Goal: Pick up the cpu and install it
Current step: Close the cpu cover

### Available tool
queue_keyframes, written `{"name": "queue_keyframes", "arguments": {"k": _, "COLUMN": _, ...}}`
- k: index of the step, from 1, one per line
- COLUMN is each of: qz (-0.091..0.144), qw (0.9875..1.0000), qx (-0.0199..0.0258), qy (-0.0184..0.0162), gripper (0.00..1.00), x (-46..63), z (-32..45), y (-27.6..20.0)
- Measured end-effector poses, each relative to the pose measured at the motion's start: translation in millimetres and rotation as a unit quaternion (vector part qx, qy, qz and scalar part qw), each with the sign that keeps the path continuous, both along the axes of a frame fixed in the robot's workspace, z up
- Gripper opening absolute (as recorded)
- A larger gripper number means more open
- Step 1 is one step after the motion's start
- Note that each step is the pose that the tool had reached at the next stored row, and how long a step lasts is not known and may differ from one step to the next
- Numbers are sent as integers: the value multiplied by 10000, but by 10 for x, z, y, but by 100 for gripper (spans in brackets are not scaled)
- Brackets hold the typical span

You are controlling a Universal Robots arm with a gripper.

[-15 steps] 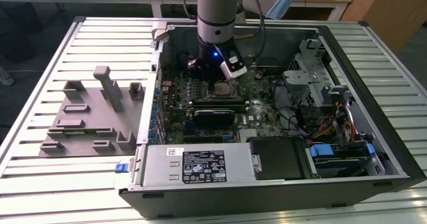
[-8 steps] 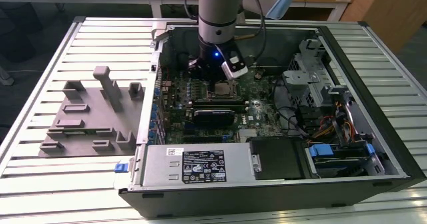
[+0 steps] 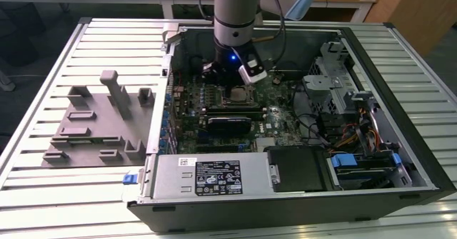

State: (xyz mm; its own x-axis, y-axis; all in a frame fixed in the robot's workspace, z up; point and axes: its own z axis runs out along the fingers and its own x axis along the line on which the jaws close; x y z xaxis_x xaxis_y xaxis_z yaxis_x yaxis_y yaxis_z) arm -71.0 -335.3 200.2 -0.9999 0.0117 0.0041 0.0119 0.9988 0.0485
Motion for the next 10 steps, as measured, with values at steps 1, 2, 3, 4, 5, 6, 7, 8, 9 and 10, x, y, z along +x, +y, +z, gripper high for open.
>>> {"name": "queue_keyframes", "arguments": {"k": 1, "qz": 0, "qw": 10000, "qx": 2, "qy": 1, "gripper": 11, "x": 2, "z": 4, "y": 0}}
{"name": "queue_keyframes", "arguments": {"k": 2, "qz": 0, "qw": 10000, "qx": 3, "qy": 1, "gripper": 11, "x": 4, "z": 8, "y": 0}}
{"name": "queue_keyframes", "arguments": {"k": 3, "qz": -1, "qw": 10000, "qx": 4, "qy": 1, "gripper": 11, "x": 4, "z": 13, "y": 0}}
{"name": "queue_keyframes", "arguments": {"k": 4, "qz": -1, "qw": 10000, "qx": 6, "qy": 1, "gripper": 11, "x": 4, "z": 16, "y": 0}}
{"name": "queue_keyframes", "arguments": {"k": 5, "qz": 0, "qw": 10000, "qx": 15, "qy": 1, "gripper": 11, "x": 5, "z": 16, "y": 0}}
{"name": "queue_keyframes", "arguments": {"k": 6, "qz": 0, "qw": 10000, "qx": 33, "qy": 1, "gripper": 11, "x": 2, "z": 17, "y": 0}}
{"name": "queue_keyframes", "arguments": {"k": 7, "qz": 0, "qw": 10000, "qx": 63, "qy": 1, "gripper": 11, "x": -1, "z": 17, "y": 0}}
{"name": "queue_keyframes", "arguments": {"k": 8, "qz": 0, "qw": 9999, "qx": 109, "qy": 1, "gripper": 11, "x": -5, "z": 17, "y": 0}}
{"name": "queue_keyframes", "arguments": {"k": 9, "qz": 1, "qw": 9999, "qx": 140, "qy": 1, "gripper": 11, "x": -9, "z": 17, "y": 0}}
{"name": "queue_keyframes", "arguments": {"k": 10, "qz": 0, "qw": 9999, "qx": 153, "qy": 1, "gripper": 11, "x": -13, "z": 17, "y": 0}}
